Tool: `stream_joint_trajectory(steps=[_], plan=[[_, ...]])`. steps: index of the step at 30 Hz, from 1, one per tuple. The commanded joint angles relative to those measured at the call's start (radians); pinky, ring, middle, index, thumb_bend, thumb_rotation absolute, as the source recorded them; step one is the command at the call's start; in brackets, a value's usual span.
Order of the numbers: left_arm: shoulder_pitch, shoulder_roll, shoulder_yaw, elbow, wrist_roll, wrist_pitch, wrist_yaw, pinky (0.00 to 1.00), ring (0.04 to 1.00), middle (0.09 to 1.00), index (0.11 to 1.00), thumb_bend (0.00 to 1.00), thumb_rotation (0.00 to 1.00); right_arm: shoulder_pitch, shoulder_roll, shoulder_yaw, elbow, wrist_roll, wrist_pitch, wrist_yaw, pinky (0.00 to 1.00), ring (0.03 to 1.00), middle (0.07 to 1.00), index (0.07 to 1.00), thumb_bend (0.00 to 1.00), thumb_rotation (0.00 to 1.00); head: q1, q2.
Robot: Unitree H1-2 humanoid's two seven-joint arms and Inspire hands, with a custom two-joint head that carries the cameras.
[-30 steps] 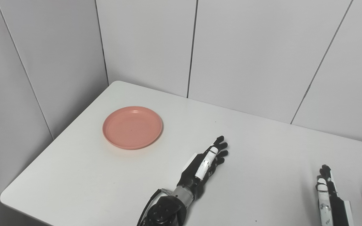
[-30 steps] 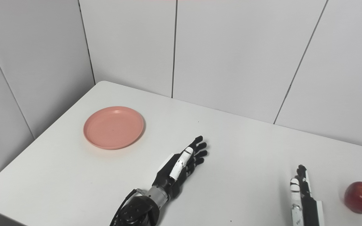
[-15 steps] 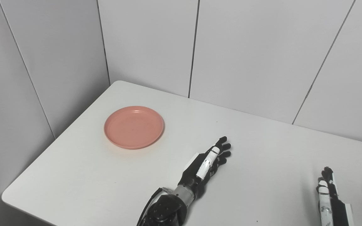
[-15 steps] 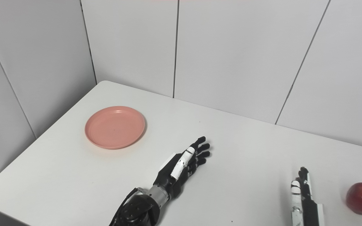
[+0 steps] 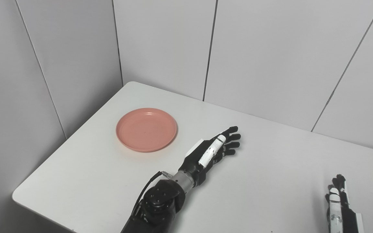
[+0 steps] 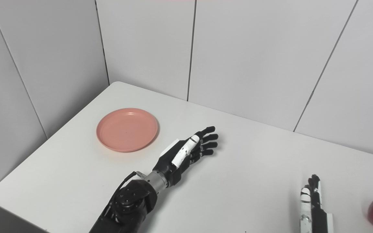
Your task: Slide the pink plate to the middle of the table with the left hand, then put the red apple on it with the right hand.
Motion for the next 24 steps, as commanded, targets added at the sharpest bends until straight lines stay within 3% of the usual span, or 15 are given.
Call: stream_joint_trajectory(steps=[1,11,16,24], plan=[[-0.056,0.004,0.006,-0.056,-0.007,0.027,-0.001,0.89,0.894,0.91,0.893,0.37,1.0,-0.028,0.002,-0.002,-0.038,0.007,0.003,0.003,1.0,1.0,1.0,1.0,0.0,1.0,-0.001,0.0],[-0.125,0.014,0.048,-0.141,-0.007,0.11,0.014,0.88,0.892,0.908,0.888,0.37,1.0,-0.027,-0.004,0.0,-0.061,0.001,0.04,0.004,1.0,1.0,1.0,1.0,0.0,1.0,0.012,0.009],[-0.153,0.014,0.08,-0.16,-0.032,0.113,0.013,0.89,0.902,0.912,0.886,0.36,1.0,-0.024,-0.006,0.0,-0.073,-0.002,0.057,0.005,1.0,1.0,1.0,1.0,0.0,1.0,0.018,0.012],[-0.203,0.021,0.164,-0.187,-0.056,0.117,0.069,0.89,0.889,0.904,0.892,0.36,1.0,-0.023,-0.002,-0.005,-0.086,0.011,0.07,0.007,1.0,1.0,1.0,1.0,0.0,1.0,0.024,0.017]])
